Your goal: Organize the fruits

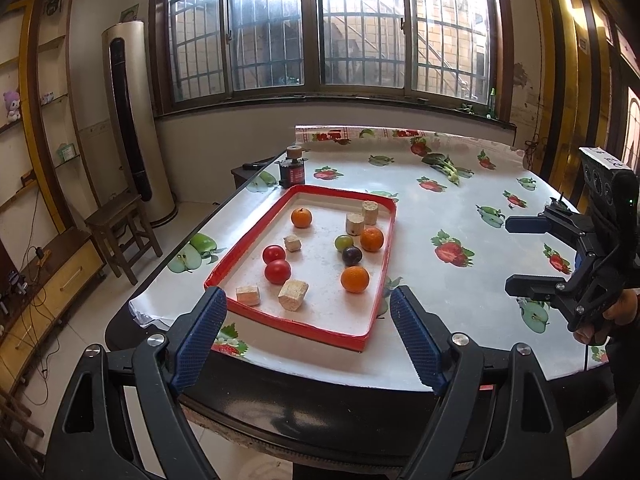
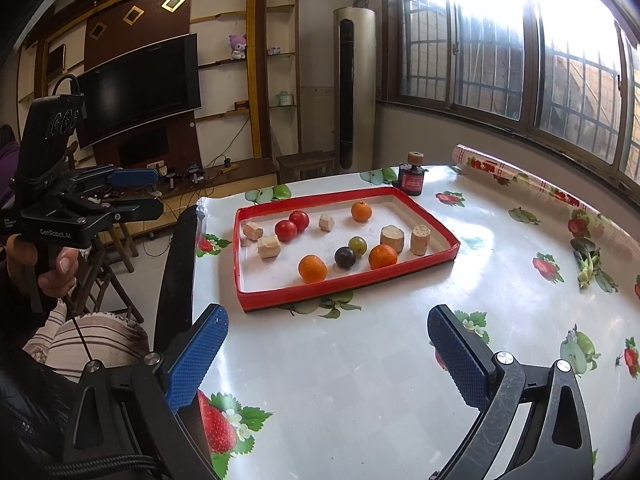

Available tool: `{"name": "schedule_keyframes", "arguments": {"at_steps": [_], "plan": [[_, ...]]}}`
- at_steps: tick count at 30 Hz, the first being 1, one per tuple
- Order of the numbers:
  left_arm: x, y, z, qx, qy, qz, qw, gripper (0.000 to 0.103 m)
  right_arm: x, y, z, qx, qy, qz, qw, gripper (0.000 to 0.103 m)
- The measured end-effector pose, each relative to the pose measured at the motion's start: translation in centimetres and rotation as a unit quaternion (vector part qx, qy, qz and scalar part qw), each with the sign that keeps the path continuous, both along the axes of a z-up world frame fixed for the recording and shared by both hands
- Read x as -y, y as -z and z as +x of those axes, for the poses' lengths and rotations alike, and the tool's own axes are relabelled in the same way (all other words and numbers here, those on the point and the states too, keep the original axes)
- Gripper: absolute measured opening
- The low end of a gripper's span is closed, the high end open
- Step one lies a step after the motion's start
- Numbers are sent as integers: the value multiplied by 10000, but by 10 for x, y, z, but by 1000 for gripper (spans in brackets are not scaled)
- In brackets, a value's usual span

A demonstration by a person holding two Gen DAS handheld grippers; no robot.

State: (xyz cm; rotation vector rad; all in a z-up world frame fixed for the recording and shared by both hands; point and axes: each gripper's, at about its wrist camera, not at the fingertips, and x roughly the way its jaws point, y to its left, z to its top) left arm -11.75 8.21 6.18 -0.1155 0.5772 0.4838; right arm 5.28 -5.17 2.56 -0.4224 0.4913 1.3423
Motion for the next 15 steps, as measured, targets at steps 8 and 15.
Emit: {"name": "schedule_keyframes", "arguments": {"at_steps": [8,15], "plan": [[-1,2,-1,96,-133,43,9999,84,6,5,7,-54,88,-49,9999,101],[-2,4,1,13,-199,81,9998,84,9,9,7,-87,91,-72,9999,101]]}}
